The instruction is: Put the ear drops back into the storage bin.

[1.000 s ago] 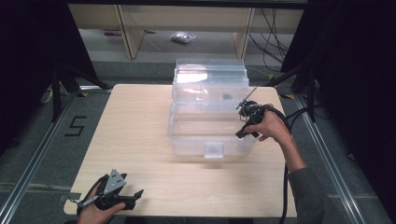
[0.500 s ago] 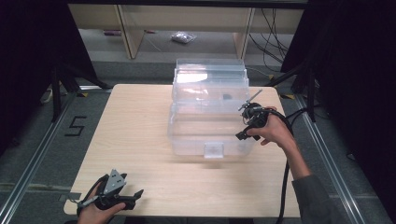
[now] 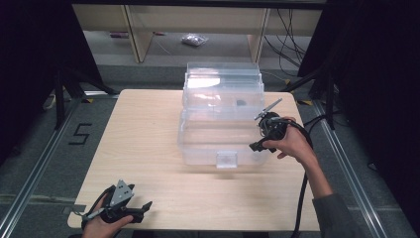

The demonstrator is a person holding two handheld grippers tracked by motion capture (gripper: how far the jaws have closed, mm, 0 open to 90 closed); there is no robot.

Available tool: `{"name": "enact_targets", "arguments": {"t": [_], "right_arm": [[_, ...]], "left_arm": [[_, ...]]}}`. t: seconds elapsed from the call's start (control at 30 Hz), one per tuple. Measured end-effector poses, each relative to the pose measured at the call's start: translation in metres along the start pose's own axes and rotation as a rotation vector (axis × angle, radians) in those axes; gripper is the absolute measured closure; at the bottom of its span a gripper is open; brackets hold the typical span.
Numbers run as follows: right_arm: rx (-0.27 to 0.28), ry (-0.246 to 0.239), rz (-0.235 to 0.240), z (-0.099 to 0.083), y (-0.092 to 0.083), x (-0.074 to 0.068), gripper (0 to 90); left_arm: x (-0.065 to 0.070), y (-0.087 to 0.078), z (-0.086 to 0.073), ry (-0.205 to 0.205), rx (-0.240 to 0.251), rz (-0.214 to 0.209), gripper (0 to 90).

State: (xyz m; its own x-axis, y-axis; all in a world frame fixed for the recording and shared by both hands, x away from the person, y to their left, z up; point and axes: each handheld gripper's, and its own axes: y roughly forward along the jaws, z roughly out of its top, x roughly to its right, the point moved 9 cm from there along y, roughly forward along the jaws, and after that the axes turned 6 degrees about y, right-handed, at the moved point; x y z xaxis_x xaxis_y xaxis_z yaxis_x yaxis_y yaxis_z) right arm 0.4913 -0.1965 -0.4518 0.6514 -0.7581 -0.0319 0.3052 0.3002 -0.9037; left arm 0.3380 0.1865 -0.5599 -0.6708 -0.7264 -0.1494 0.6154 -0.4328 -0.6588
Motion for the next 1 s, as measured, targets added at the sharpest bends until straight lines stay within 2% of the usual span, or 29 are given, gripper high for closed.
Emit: {"name": "enact_targets", "arguments": {"t": [0.03, 0.1, 0.2, 0.23, 0.27, 0.3, 0.33, 0.37, 0.4, 0.43, 0.47, 0.5, 0.53, 0.57, 0.6, 0.67, 0.7, 0.73, 0.77, 0.8, 0.87, 0.9, 0.93, 0.97, 1.0], "right_arm": [[0.016, -0.023, -0.004, 0.001, -0.001, 0.001, 23.6], [0.022, 0.002, 0.014, -0.001, -0.002, -0.004, 23.5], [0.035, -0.020, 0.013, -0.001, -0.001, -0.004, 23.4], [0.035, -0.009, 0.015, -0.003, -0.002, -0.004, 23.4], [0.036, 0.012, 0.017, -0.004, -0.002, -0.006, 23.5], [0.055, -0.011, 0.018, -0.004, -0.002, -0.004, 23.5], [0.040, 0.026, 0.006, -0.006, -0.004, -0.004, 23.4], [0.067, -0.014, 0.016, -0.005, -0.004, -0.003, 23.4], [0.052, 0.020, 0.021, -0.008, -0.005, -0.005, 23.4], [0.074, -0.001, 0.014, -0.008, -0.006, -0.003, 23.5], [0.071, 0.011, 0.018, -0.009, -0.007, -0.005, 23.4], [0.085, -0.005, 0.016, -0.009, -0.008, -0.004, 23.4], [0.082, 0.007, 0.019, -0.010, -0.009, -0.006, 23.4], [0.101, -0.013, 0.009, -0.010, -0.010, -0.006, 23.4], [0.091, 0.019, 0.020, -0.012, -0.011, -0.010, 23.4], [0.107, -0.005, 0.020, -0.013, -0.011, -0.012, 23.4], [0.102, 0.014, 0.019, -0.015, -0.011, -0.015, 23.4], [0.119, -0.015, 0.016, -0.014, -0.010, -0.014, 23.4], [0.113, -0.004, 0.031, -0.016, -0.011, -0.019, 23.4], [0.121, -0.011, 0.032, -0.016, -0.011, -0.020, 23.4], [0.121, 0.012, 0.027, -0.018, -0.011, -0.023, 23.0], [0.128, -0.006, 0.043, -0.018, -0.011, -0.026, 22.9], [0.145, 0.005, 0.035, -0.018, -0.010, -0.027, 22.9], [0.146, 0.006, 0.028, -0.019, -0.012, -0.027, 22.9], [0.165, 0.000, 0.042, -0.019, -0.011, -0.030, 22.7]], "left_arm": [[0.000, 0.000, 0.000, 0.000, -0.001, -0.001, 15.8], [0.000, 0.000, 0.000, 0.001, -0.003, -0.001, 15.9], [0.000, 0.000, 0.000, 0.000, 0.000, -0.002, 15.9], [0.000, 0.000, 0.000, -0.003, 0.002, -0.001, 15.9], [-0.002, -0.003, -0.003, 0.037, -0.030, -0.008, 15.9], [-0.003, -0.003, -0.003, 0.044, -0.035, -0.007, 15.9], [0.000, -0.001, 0.000, 0.004, -0.005, -0.006, 15.9], [0.000, 0.000, 0.000, 0.001, -0.001, 0.004, 15.8], [-0.001, 0.000, 0.000, 0.003, -0.001, 0.006, 15.8], [0.000, 0.000, 0.000, 0.002, -0.002, 0.000, 15.9], [-0.001, 0.000, 0.000, 0.003, -0.001, 0.006, 15.8], [-0.001, -0.001, -0.001, 0.019, -0.014, -0.001, 15.9], [-0.001, -0.002, -0.002, 0.030, -0.023, -0.004, 15.8], [-0.002, -0.002, -0.002, 0.034, -0.026, -0.001, 15.9], [-0.002, -0.002, -0.002, 0.033, -0.026, -0.008, 15.9], [-0.002, -0.002, -0.002, 0.034, -0.025, -0.002, 15.9], [-0.002, -0.002, -0.002, 0.033, -0.025, -0.002, 15.8], [-0.002, -0.002, -0.002, 0.032, -0.026, -0.001, 15.9], [-0.002, -0.002, -0.002, 0.032, -0.028, -0.009, 15.8], [-0.002, -0.002, -0.002, 0.031, -0.025, 0.000, 15.9], [-0.002, -0.002, -0.002, 0.034, -0.027, -0.001, 15.9], [-0.003, -0.002, -0.003, 0.043, -0.036, -0.002, 15.9], [-0.001, 0.000, -0.001, 0.008, -0.012, -0.002, 15.9], [-0.001, 0.000, -0.001, 0.008, -0.011, 0.001, 15.9], [-0.001, 0.000, 0.000, 0.004, -0.005, 0.006, 15.9]]}}
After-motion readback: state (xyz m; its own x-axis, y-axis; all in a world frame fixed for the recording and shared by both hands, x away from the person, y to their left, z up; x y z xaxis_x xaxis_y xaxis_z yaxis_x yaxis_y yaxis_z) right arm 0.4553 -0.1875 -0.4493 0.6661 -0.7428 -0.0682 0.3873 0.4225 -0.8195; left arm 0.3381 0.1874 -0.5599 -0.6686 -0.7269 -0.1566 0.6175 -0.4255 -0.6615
